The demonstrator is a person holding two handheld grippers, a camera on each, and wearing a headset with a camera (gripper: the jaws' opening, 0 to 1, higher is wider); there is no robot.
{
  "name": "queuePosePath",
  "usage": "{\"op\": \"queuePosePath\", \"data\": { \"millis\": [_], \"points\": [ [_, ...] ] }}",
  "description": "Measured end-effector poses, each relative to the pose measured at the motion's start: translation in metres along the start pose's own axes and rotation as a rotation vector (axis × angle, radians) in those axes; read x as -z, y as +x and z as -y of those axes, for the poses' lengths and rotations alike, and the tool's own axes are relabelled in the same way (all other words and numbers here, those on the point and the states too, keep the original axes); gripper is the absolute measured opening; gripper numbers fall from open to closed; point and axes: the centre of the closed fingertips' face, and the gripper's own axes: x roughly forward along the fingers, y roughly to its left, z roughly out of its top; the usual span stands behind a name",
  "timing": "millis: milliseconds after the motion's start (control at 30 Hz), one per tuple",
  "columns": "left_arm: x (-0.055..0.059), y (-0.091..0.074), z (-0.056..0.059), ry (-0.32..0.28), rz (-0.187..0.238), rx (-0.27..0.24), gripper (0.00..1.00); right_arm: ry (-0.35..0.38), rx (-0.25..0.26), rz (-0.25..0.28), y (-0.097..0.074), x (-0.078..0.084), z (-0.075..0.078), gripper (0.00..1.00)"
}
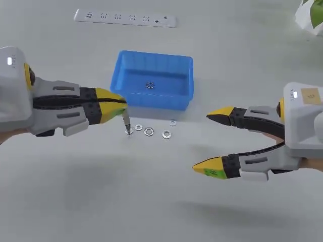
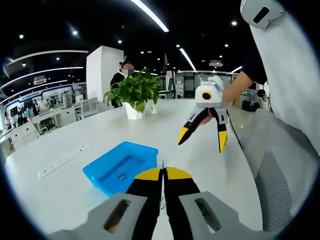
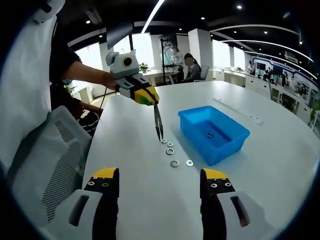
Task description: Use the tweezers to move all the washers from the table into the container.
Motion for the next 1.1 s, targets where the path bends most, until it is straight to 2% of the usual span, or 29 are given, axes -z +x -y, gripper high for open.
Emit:
{"op": "queuePosePath", "data": {
  "millis": [67, 200, 367, 733, 867, 900, 1100],
  "points": [
    [0.0029, 0.0011, -0.0010, -0.001, -0.008, -0.002, 0.04, -0.002, -0.001, 0.000, 0.0001, 0.0000, -0.0004, 0.66],
    [0.0022, 0.0021, -0.0020, -0.023, 0.011, -0.003, 0.04, 0.002, -0.002, -0.002, -0.0004, 0.0004, -0.0012, 0.66],
    [0.0025, 0.0012, 0.0002, -0.032, 0.014, 0.016, 0.04, 0.004, -0.002, -0.007, 0.0000, 0.0017, -0.0010, 0.66],
    [0.0022, -0.0004, -0.0019, -0.031, 0.022, 0.011, 0.04, 0.002, -0.011, -0.004, 0.0038, -0.0002, -0.0029, 0.65],
    [0.0082, -0.0006, -0.0006, -0.024, 0.003, 0.015, 0.04, 0.005, -0.011, -0.007, 0.0025, 0.0014, -0.0033, 0.65],
    [0.0068, -0.0006, -0.0001, -0.042, 0.014, 0.019, 0.04, 0.006, -0.010, -0.008, 0.0022, 0.0019, -0.0033, 0.65],
    [0.0074, -0.0018, 0.0022, -0.036, 0.006, 0.030, 0.04, 0.008, -0.013, -0.010, 0.0029, 0.0023, -0.0038, 0.65]
  ]
}}
